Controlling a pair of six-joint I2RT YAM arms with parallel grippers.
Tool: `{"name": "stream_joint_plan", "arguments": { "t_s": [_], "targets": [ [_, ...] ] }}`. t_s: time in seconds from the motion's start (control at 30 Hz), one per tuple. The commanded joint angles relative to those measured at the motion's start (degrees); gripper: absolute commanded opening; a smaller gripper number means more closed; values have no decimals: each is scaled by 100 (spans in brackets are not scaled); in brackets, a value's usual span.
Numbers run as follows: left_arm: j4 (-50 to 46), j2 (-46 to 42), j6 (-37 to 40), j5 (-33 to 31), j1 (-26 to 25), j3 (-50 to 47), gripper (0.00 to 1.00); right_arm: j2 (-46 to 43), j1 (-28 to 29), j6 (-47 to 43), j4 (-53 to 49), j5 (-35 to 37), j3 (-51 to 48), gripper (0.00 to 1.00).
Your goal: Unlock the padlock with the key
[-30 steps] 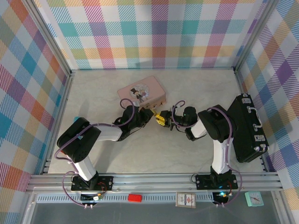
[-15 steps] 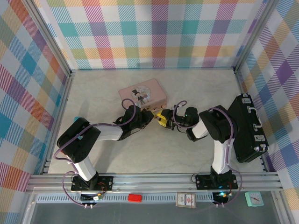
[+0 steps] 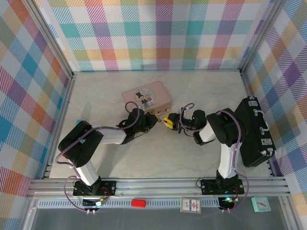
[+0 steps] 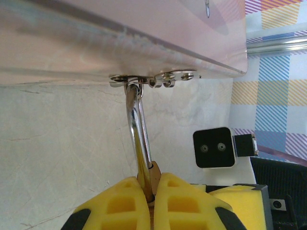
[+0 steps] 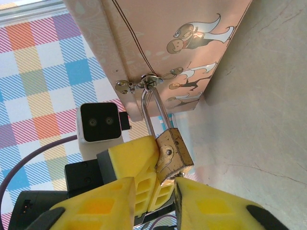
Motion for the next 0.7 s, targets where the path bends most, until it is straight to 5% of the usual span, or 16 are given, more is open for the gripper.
{"name": "stream_joint_plan", "arguments": {
  "t_s": [0.0, 0.67],
  "targets": [
    [867, -270, -49, 79, 25, 120, 0, 54, 124, 26, 221, 30, -55, 31],
    [991, -226, -68, 106, 36, 54, 0, 149, 323, 35, 192, 444, -355, 21]
  ]
}}
